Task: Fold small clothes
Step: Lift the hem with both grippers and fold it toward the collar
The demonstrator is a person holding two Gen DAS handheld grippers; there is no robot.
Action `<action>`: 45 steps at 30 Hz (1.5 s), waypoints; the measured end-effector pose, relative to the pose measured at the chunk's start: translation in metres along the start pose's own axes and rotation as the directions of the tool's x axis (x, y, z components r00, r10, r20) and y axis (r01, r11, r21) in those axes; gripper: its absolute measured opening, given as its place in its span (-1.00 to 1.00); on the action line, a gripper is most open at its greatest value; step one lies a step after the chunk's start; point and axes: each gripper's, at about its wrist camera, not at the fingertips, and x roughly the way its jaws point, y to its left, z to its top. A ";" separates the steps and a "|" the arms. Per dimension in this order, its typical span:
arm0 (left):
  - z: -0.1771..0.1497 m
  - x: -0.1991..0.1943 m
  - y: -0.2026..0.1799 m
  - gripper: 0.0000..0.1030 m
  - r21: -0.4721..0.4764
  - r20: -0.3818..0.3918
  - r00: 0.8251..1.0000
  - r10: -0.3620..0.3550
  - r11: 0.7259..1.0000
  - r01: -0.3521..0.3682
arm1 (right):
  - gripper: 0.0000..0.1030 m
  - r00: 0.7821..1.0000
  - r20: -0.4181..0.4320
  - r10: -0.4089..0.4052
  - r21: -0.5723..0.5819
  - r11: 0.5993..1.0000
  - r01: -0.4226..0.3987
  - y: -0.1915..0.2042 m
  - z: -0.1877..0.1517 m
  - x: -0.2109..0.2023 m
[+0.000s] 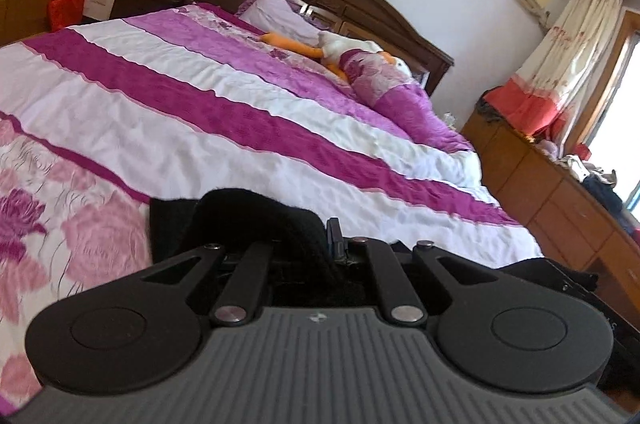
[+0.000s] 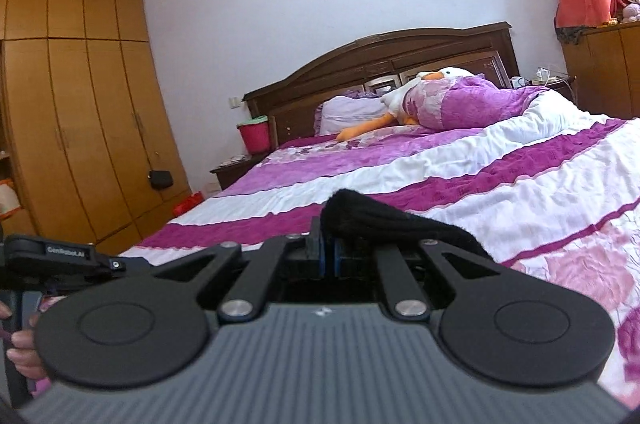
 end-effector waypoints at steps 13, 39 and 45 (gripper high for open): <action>-0.010 0.142 0.025 -0.84 0.060 -0.064 0.988 0.142 0.989 -0.138 | -0.87 0.988 -0.096 -0.122 -0.070 0.991 0.115 -0.028 -0.040 0.111; -0.027 0.117 0.040 -0.42 0.152 -0.024 0.988 0.155 0.977 -0.149 | -0.27 0.969 -0.207 -0.136 -0.042 0.991 0.131 -0.055 -0.052 0.109; -0.029 0.128 0.046 -0.42 0.178 -0.054 0.983 0.176 0.970 -0.164 | -0.27 0.950 -0.237 -0.205 -0.148 0.974 0.173 -0.059 -0.058 0.120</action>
